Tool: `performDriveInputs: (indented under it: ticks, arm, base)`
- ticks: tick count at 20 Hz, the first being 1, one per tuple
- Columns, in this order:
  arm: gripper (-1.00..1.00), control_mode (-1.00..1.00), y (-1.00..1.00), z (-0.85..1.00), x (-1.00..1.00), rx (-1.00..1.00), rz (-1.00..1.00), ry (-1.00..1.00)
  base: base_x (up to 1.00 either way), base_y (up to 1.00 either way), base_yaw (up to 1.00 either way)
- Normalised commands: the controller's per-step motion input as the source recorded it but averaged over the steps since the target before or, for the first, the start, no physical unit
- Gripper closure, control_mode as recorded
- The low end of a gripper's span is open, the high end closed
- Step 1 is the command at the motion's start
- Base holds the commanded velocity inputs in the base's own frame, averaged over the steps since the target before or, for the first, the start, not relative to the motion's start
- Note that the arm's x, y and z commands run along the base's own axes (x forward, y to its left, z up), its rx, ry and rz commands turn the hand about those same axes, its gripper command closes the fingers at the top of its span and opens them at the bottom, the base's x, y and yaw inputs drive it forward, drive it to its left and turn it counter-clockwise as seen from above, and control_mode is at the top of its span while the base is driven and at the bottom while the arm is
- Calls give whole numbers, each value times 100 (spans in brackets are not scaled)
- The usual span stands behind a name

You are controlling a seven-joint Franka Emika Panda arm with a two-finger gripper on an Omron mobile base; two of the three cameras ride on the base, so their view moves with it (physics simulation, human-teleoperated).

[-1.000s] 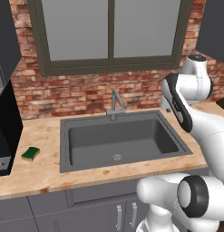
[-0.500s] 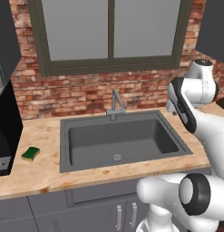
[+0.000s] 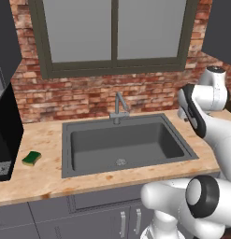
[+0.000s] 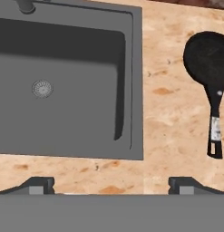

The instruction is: Pick the pan and sponge and place them into the sink. Then turn on the water.

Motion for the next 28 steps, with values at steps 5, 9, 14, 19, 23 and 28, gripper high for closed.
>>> performDriveInputs:
  ticks: [5, 9, 14, 19, 23, 28]
  arm:
    - [-100, -100, -24, -19, 0, -2, 0, 0]
    - [-100, -100, -25, -22, 0, -1, 0, 0]
    - [-100, -100, -29, -21, 0, 0, 0, 0]
    - [-100, -100, -31, -19, 0, 0, 0, 0]
    - [-100, -100, -32, -20, 0, 0, 0, 0]
    - [-100, -100, -30, -19, 0, 0, 0, 0]
  base:
    - [0, 0, 0]
    - [0, 0, 0]
    - [0, 0, 0]
    - [0, 0, 0]
    - [0, 0, 0]
    - [0, 0, 0]
